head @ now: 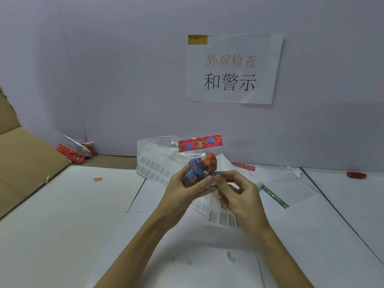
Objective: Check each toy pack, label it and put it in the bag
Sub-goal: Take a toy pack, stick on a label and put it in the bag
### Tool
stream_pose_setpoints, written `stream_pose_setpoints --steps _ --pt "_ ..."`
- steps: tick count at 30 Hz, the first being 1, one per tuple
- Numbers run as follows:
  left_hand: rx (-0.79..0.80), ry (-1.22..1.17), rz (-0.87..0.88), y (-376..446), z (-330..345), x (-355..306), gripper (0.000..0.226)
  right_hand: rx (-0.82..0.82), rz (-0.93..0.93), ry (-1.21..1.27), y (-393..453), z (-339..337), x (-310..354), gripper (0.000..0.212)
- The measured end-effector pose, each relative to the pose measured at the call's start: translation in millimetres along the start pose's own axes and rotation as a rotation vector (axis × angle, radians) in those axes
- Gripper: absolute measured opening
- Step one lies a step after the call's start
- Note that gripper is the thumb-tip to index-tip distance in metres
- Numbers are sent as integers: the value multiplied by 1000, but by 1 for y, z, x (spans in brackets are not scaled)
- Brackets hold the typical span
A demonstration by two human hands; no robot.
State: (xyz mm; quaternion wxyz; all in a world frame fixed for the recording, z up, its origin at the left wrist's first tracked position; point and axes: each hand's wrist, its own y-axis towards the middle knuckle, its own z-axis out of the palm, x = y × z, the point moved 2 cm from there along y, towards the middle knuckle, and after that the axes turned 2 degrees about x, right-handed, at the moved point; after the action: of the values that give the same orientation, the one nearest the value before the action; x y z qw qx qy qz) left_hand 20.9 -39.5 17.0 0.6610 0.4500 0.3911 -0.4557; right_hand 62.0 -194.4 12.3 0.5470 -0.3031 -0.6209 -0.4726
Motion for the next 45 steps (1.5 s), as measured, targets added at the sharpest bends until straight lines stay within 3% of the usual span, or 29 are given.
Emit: stream_pose_setpoints --steps 5,7,10,12,16,20,24,28,30,35,38,42,45 --pt "-224 116 168 3 -10 -5 66 -100 11 112 3 -6 -1 27" --pt "-284 434 403 1 -15 -9 56 -83 23 184 6 -7 -2 43" --pt "-275 1011 833 -1 -16 -7 37 57 207 463 9 -3 -3 70" --pt "-211 1164 911 0 -19 -3 35 72 278 502 10 -4 -3 77" --pt "-47 1258 921 -1 -25 2 48 3 203 290 10 -11 -7 54" --pt "-29 1201 961 -3 -24 -1 54 -108 136 232 9 -14 -9 26" --pt "8 1159 871 -2 -18 -2 57 -188 139 364 11 -21 -7 21" --pt "38 586 302 -2 -20 -5 77 -257 96 369 13 -33 -1 20" --pt "-1 513 184 -1 -21 -6 69 -258 108 352 12 -31 -2 18" --pt "-70 654 130 -1 -15 -3 23 -194 93 330 10 -20 -3 24" --pt "-88 686 146 -1 -12 -5 19 -171 101 372 9 -18 -2 26" --pt "-156 468 88 0 -12 -6 25 -113 206 540 11 -19 -2 30" --pt "-94 443 89 1 -14 -6 26 -75 203 500 12 -21 -1 34"
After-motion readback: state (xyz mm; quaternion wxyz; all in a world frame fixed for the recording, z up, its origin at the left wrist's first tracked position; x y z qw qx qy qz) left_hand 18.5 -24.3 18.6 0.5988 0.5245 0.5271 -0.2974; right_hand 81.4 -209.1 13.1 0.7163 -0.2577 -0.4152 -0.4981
